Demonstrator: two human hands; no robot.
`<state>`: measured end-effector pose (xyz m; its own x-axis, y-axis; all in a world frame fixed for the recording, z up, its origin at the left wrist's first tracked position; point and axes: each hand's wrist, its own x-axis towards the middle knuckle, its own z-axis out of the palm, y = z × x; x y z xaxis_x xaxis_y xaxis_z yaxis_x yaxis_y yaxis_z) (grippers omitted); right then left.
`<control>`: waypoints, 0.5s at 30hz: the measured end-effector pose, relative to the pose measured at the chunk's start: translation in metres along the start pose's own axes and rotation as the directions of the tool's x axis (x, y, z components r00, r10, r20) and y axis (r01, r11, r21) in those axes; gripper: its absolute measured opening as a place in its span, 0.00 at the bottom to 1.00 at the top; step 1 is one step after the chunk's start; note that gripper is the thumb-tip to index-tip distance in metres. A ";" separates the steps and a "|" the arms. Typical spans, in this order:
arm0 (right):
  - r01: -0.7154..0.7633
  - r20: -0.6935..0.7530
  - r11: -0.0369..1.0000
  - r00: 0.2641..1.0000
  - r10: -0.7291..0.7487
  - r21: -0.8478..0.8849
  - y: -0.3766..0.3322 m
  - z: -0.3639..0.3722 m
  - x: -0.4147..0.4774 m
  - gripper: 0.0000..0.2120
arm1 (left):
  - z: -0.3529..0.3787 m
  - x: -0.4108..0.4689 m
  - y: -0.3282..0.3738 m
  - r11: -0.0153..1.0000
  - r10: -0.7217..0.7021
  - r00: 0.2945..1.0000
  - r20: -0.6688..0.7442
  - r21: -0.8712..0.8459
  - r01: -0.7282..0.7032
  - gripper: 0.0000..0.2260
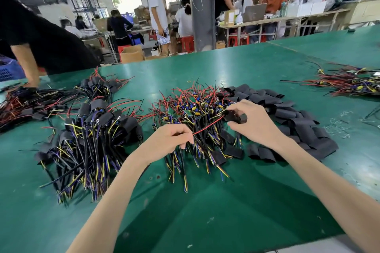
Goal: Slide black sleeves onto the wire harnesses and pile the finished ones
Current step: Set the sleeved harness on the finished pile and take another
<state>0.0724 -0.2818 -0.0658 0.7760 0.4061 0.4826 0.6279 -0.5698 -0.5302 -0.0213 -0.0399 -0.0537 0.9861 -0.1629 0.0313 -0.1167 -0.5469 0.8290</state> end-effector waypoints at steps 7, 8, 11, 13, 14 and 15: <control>0.213 0.110 0.975 0.973 -0.205 -0.067 -0.003 0.002 -0.002 0.18 | 0.004 0.000 0.002 0.993 0.022 0.999 -0.032 0.117 -0.018 0.09; 0.261 0.113 0.961 0.961 -0.251 -0.092 -0.005 0.003 -0.003 0.17 | 0.006 0.000 0.002 0.989 0.031 0.998 -0.058 0.145 -0.022 0.08; 0.383 0.122 0.907 0.923 -0.366 -0.175 -0.012 0.010 -0.005 0.17 | 0.010 -0.001 0.004 0.998 -0.019 0.997 -0.074 0.054 0.023 0.03; 0.427 0.135 0.883 0.903 -0.407 -0.193 -0.018 0.015 -0.007 0.17 | 0.010 -0.003 0.007 0.994 -0.063 0.998 0.016 -0.089 0.064 0.17; 0.446 0.143 0.874 0.894 -0.424 -0.192 -0.020 0.017 -0.008 0.17 | 0.010 -0.004 0.009 0.992 -0.059 0.997 0.049 -0.105 0.064 0.22; 0.463 0.150 0.866 0.885 -0.440 -0.191 -0.022 0.019 -0.010 0.18 | 0.011 -0.004 0.010 0.994 -0.046 0.997 0.062 -0.099 0.052 0.25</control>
<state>0.0522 -0.2591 -0.0721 0.4197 0.7173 0.5561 0.8912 -0.4418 -0.1028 -0.0279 -0.0534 -0.0513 0.9813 -0.1878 -0.0417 -0.0527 -0.4707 0.8807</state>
